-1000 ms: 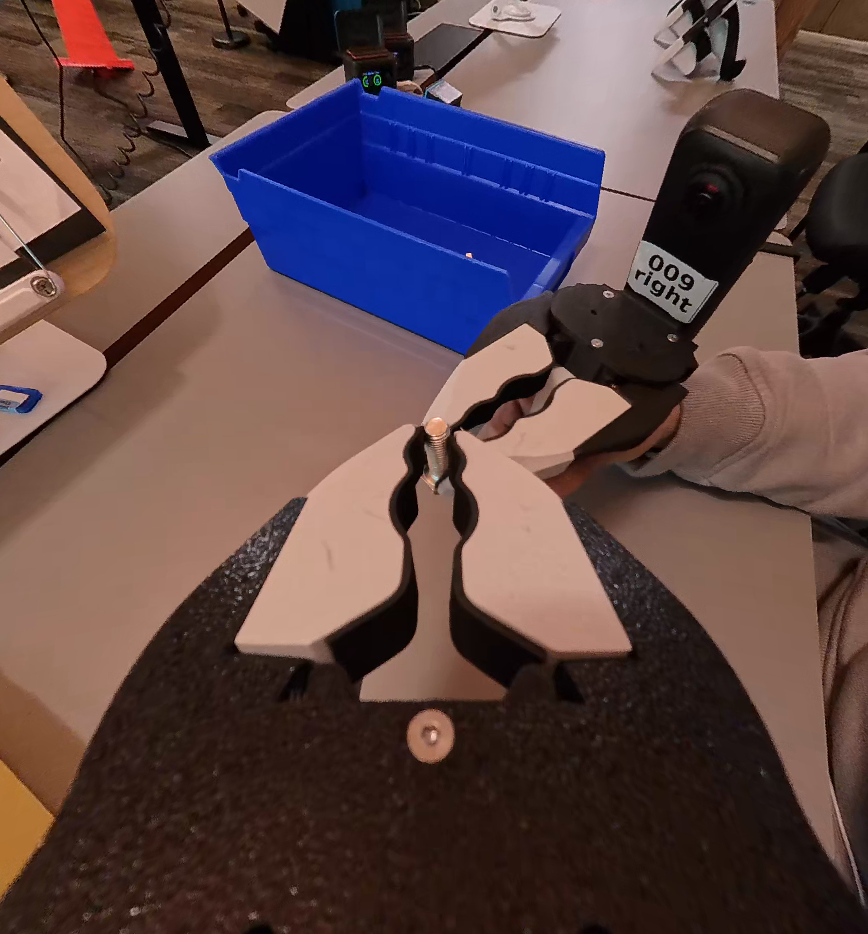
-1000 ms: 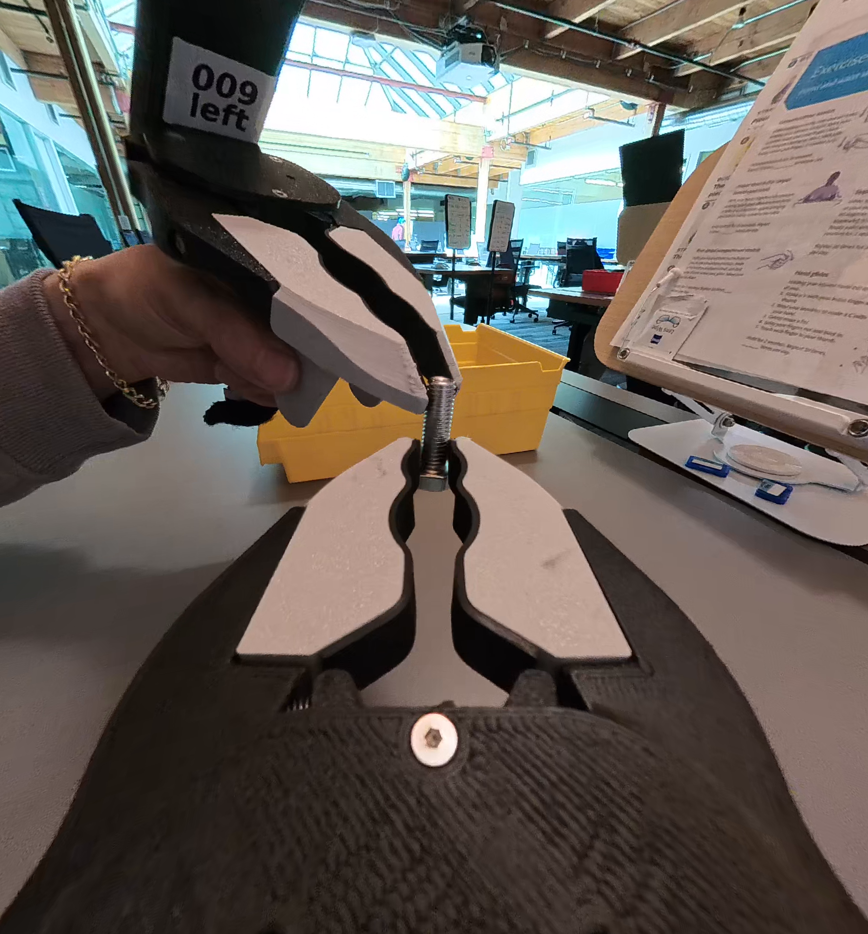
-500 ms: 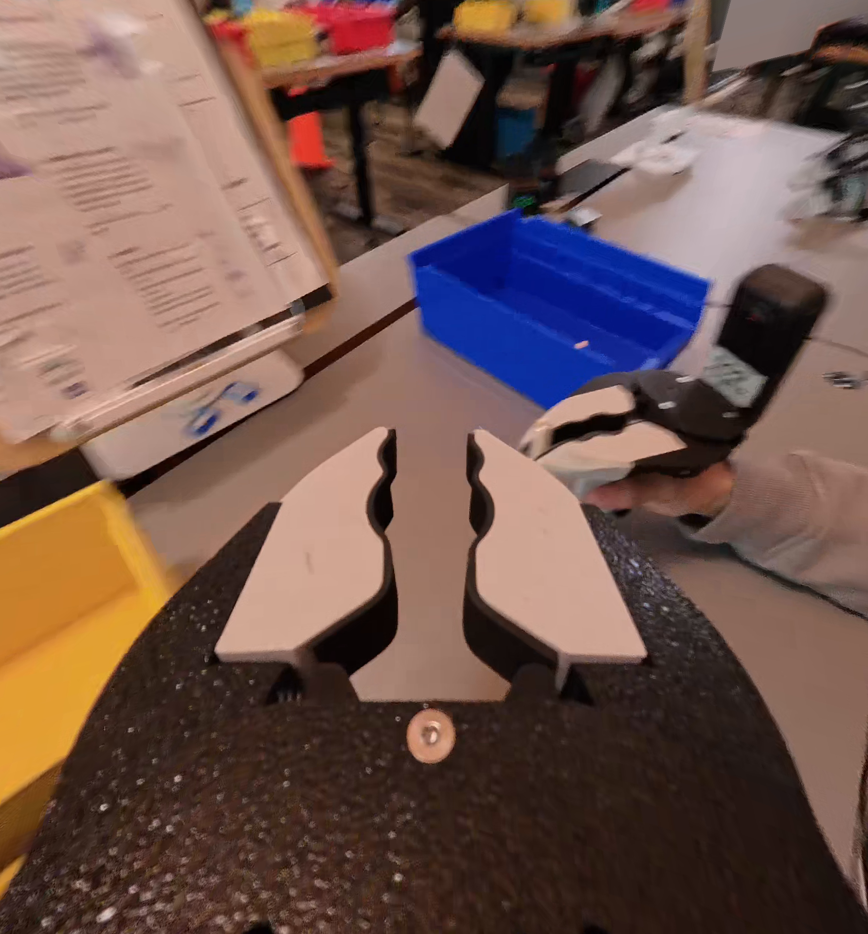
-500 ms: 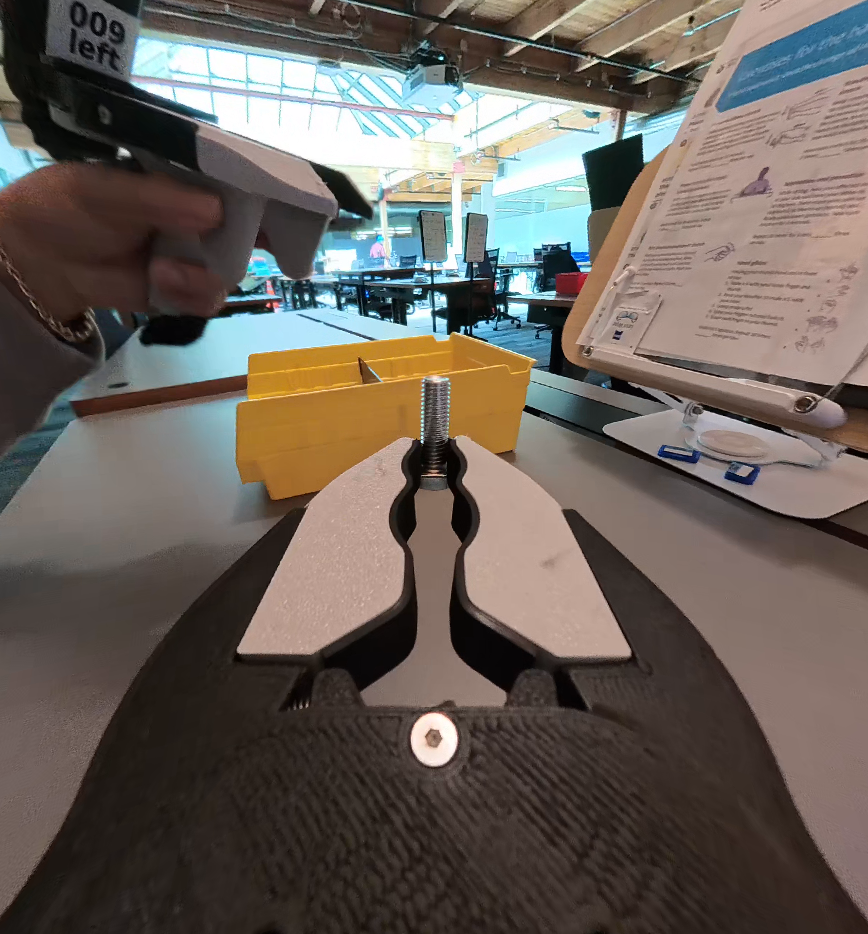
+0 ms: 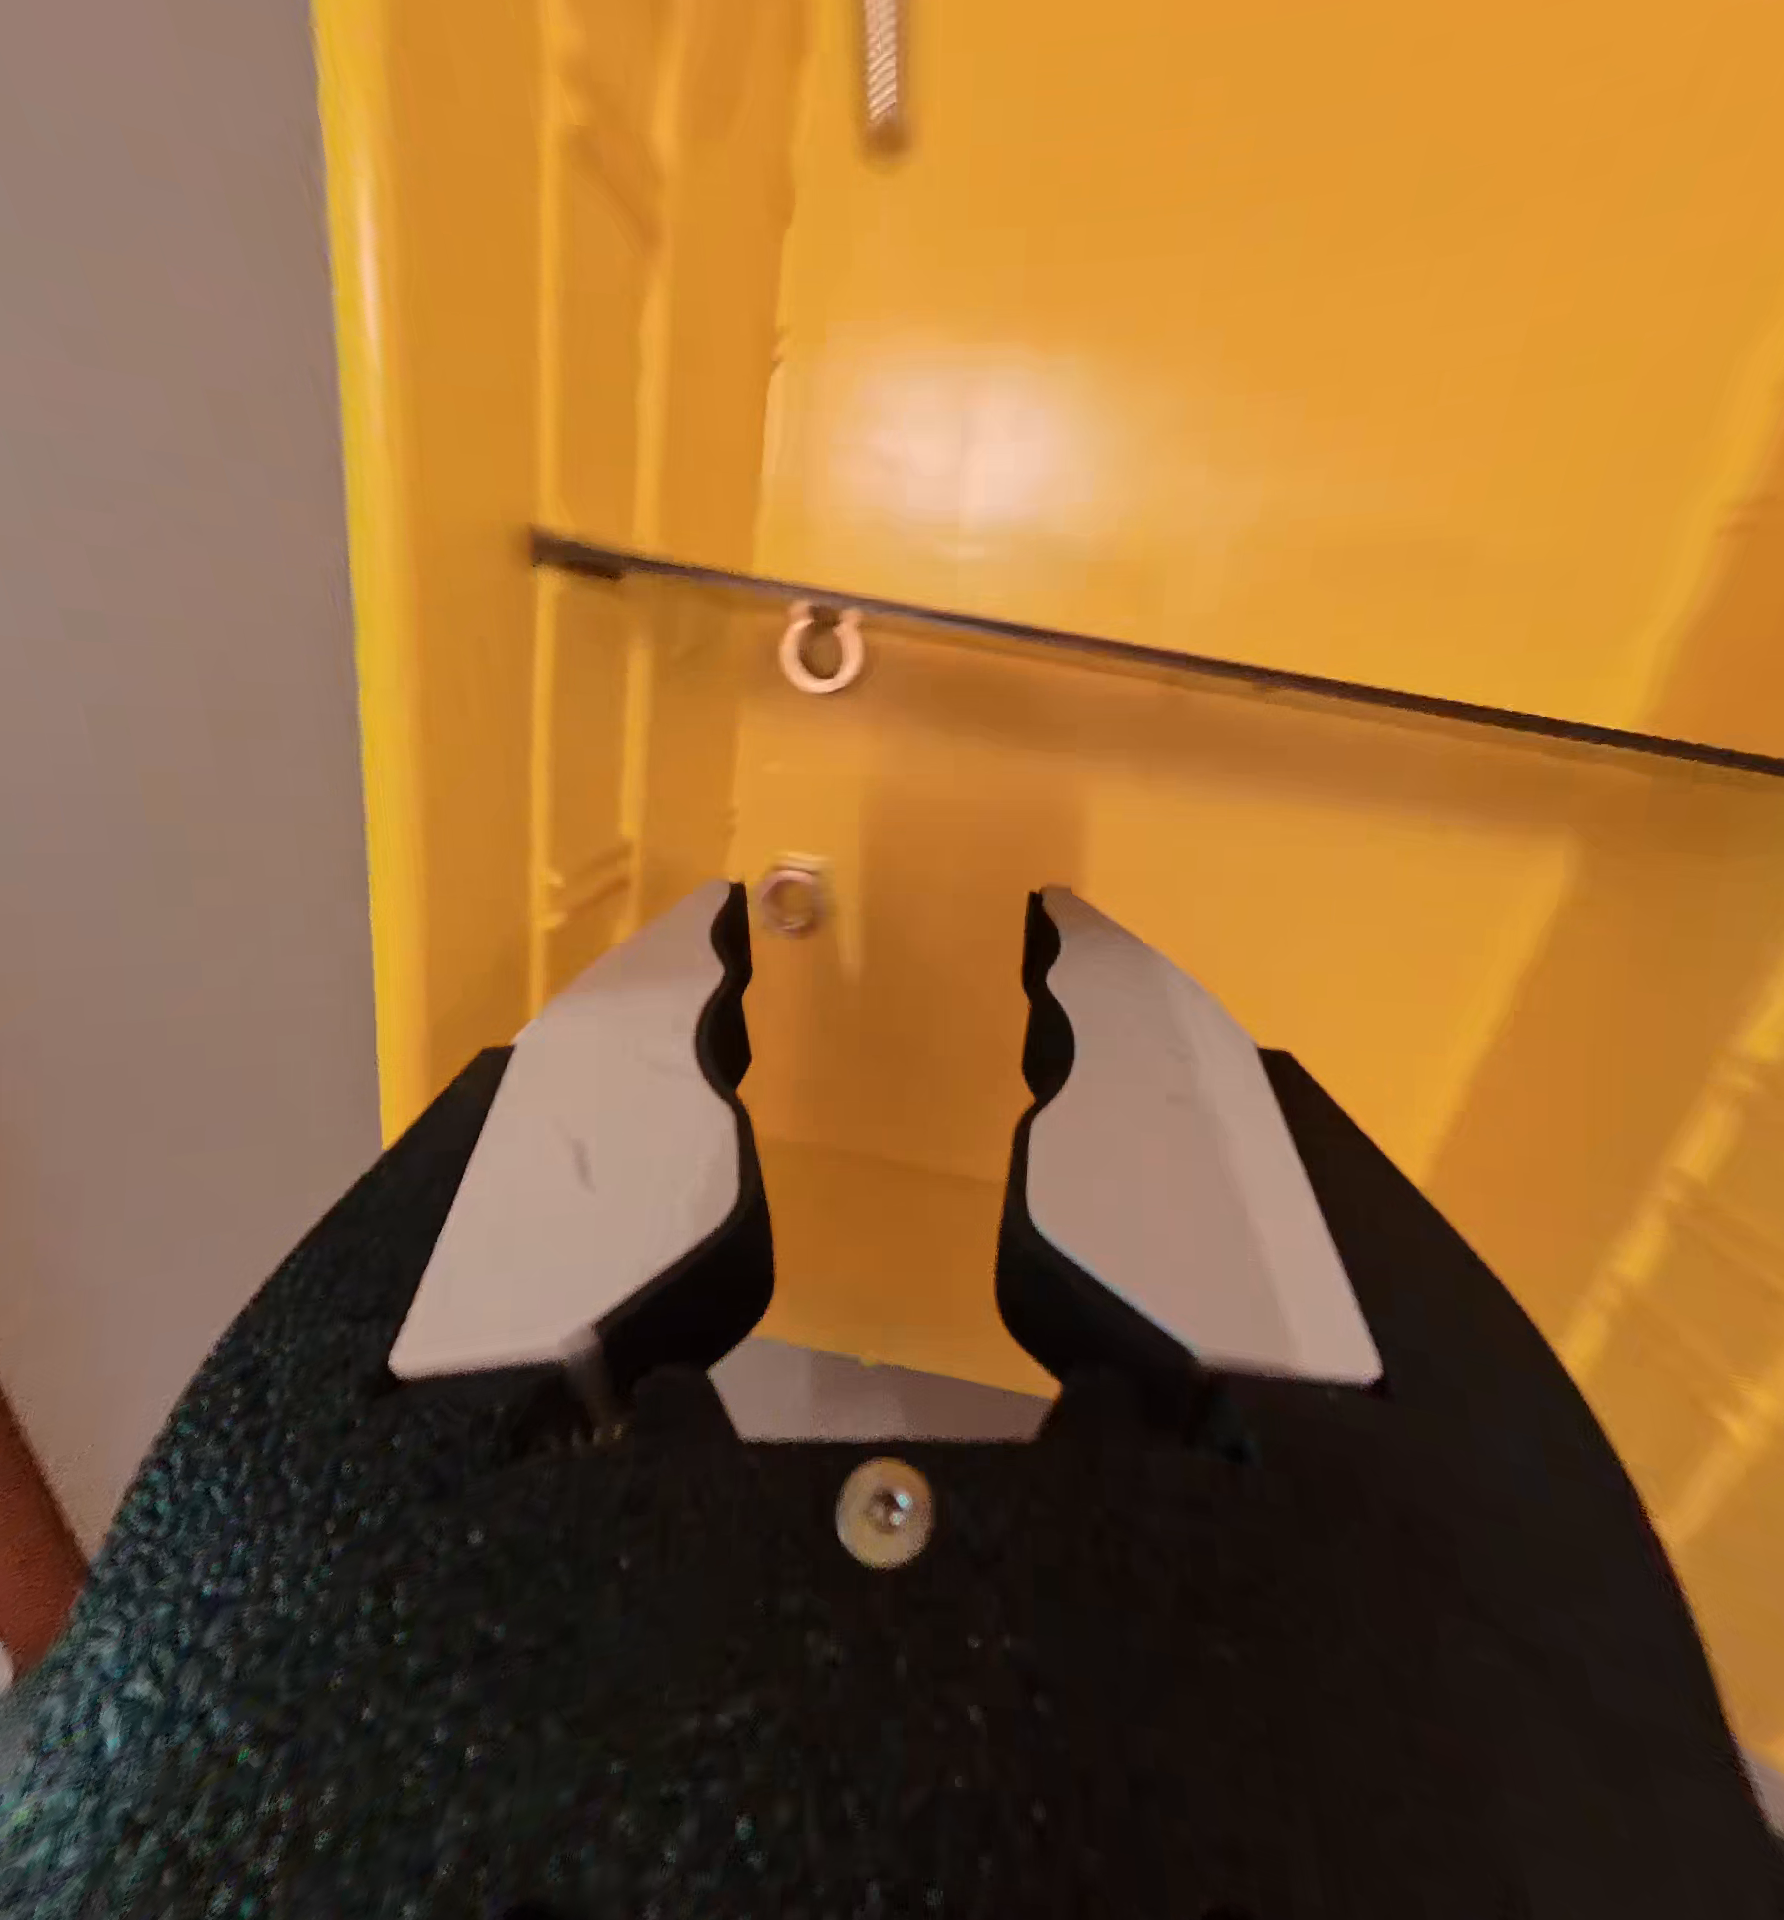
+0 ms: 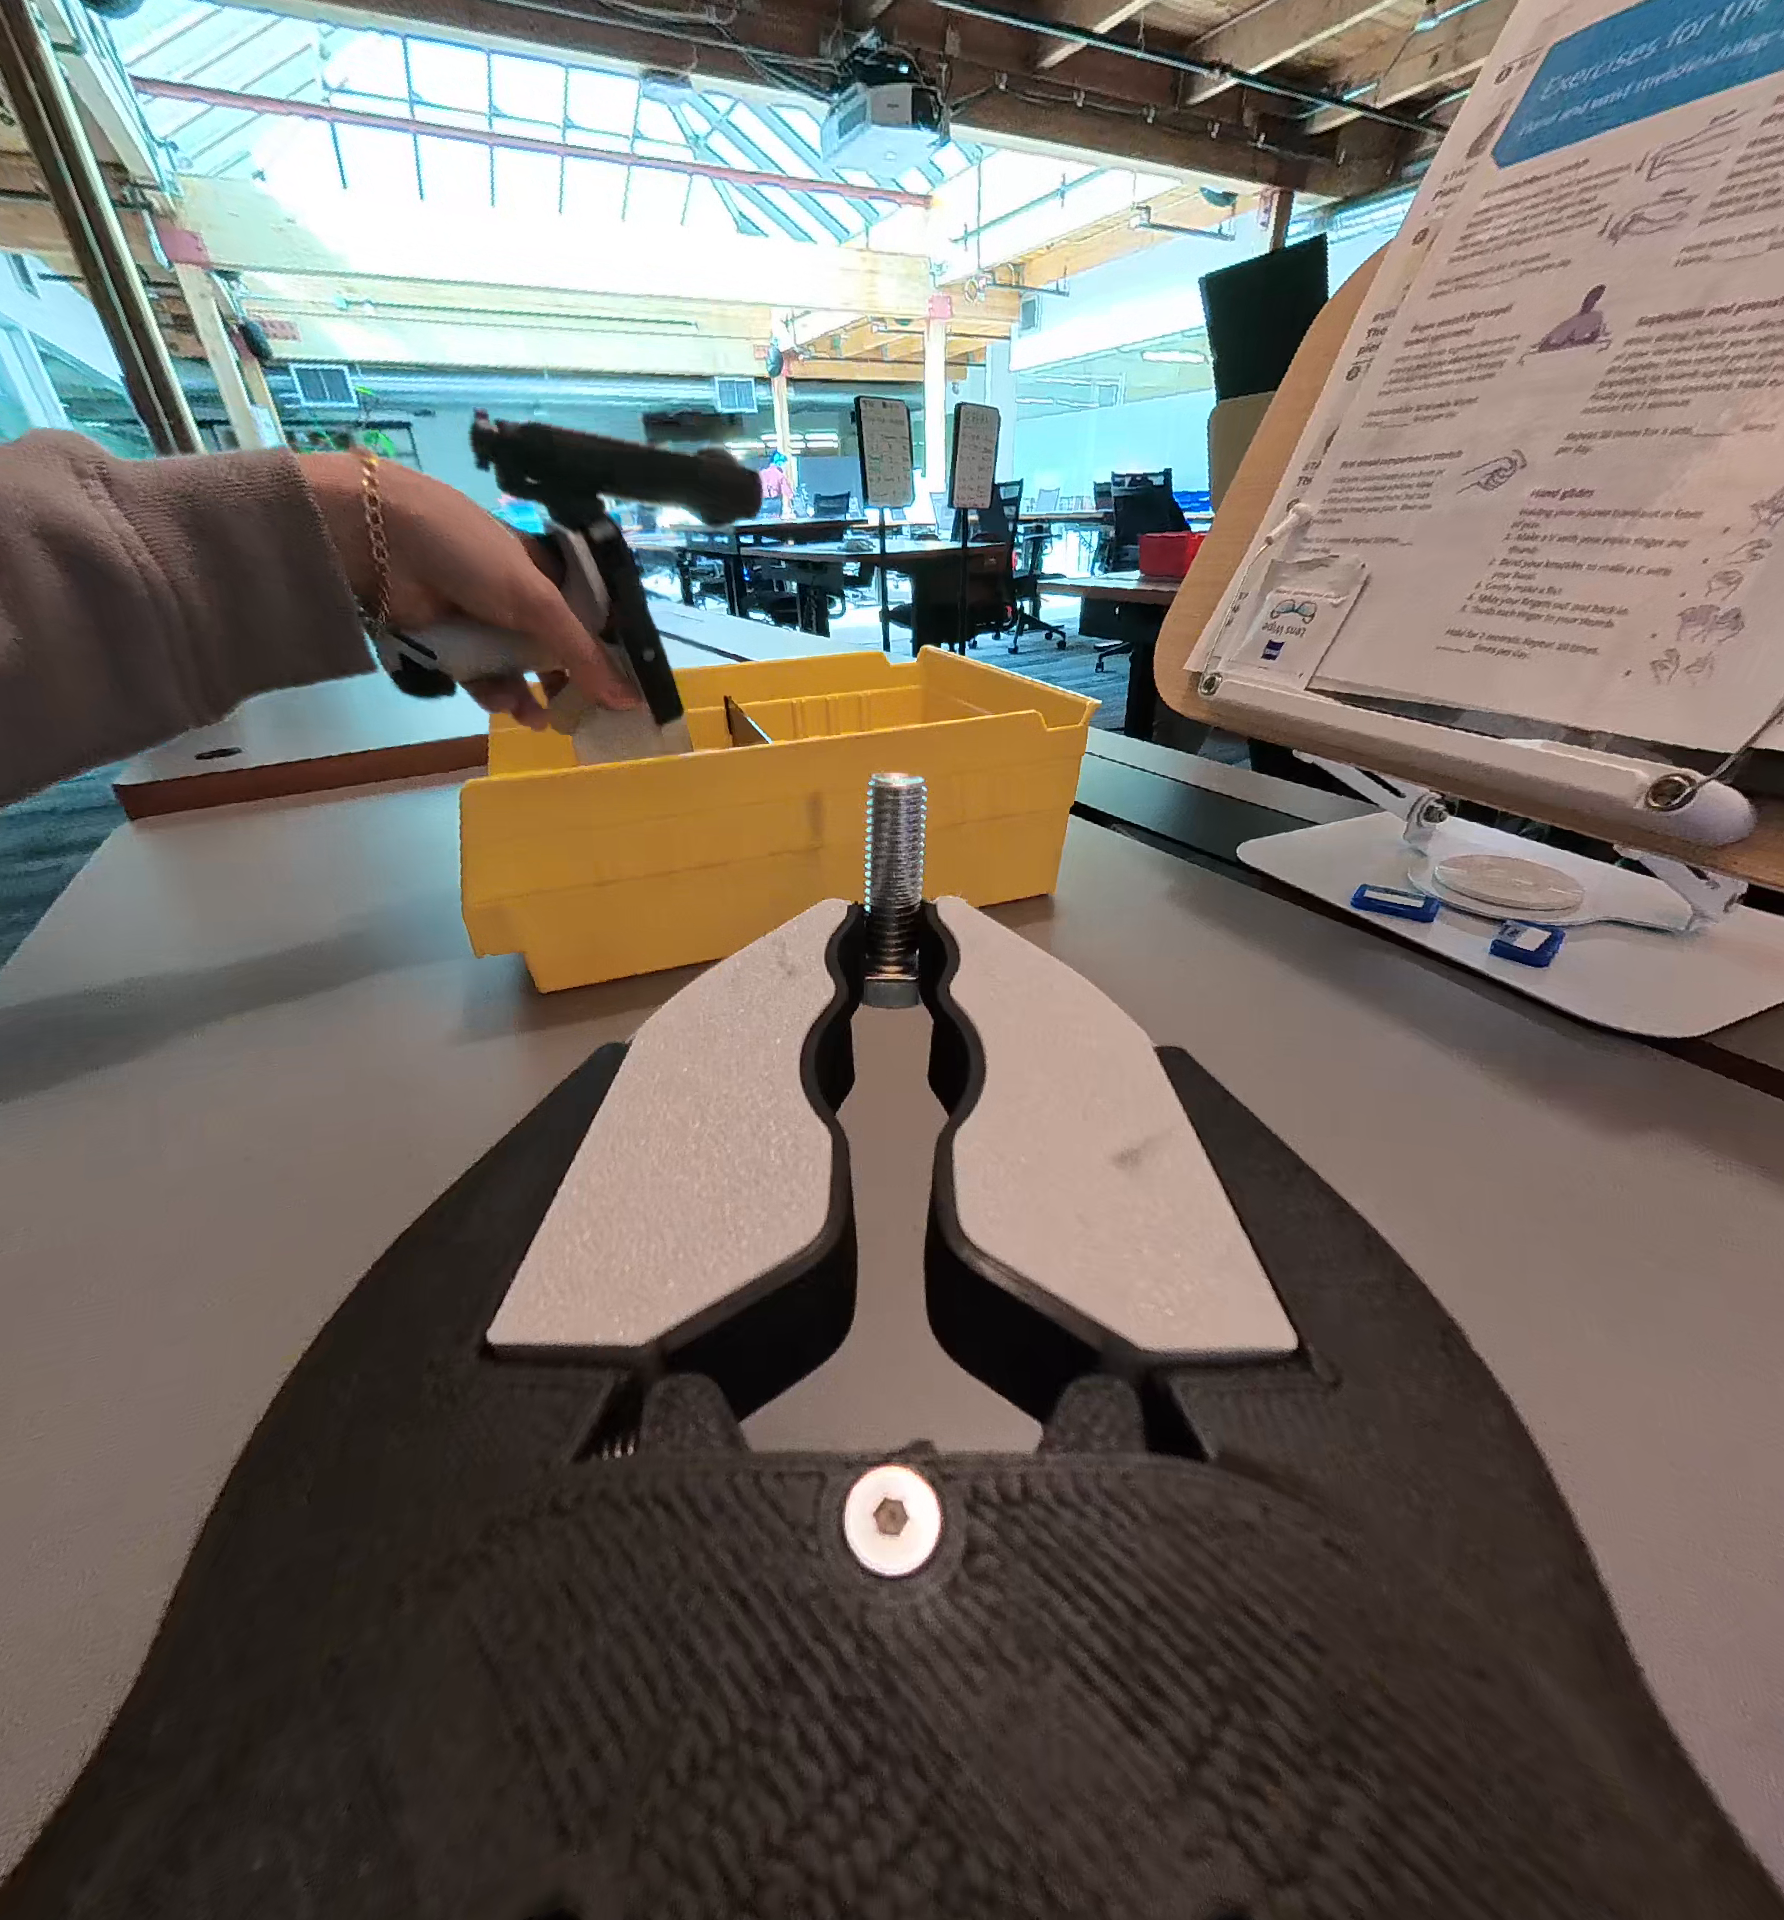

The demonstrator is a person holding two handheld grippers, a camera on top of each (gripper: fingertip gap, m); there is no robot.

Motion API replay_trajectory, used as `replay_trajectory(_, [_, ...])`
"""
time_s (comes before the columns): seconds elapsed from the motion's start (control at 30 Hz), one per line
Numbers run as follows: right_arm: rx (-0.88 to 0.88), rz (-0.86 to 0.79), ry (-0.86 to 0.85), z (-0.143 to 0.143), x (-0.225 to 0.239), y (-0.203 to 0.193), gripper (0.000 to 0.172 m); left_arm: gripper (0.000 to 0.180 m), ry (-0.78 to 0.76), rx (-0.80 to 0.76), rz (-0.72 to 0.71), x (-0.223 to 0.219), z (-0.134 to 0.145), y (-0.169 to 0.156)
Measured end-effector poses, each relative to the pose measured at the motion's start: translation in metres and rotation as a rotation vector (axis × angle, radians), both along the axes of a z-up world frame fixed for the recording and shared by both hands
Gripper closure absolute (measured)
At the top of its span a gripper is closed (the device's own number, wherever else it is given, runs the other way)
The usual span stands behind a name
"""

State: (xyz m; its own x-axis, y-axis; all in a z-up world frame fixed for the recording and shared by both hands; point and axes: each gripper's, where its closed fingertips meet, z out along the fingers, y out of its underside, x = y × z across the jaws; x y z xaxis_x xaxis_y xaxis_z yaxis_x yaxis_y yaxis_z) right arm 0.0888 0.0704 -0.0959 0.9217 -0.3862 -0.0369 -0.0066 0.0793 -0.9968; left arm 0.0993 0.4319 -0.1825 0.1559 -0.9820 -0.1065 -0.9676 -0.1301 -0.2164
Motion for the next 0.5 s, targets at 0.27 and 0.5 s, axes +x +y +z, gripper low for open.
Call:
replay_trajectory(0.27, [-0.009, 0.008, 0.008, -0.003, 0.001, 0.000, 0.162, 0.146, 0.016, -0.016, 0.177, -0.001, -0.026, 0.009])
replay_trajectory(0.5, [-0.019, 0.018, 0.004, -0.004, -0.001, 0.002, 0.162, 0.155, 0.042, 0.072, 0.190, -0.005, -0.034, 0.016])
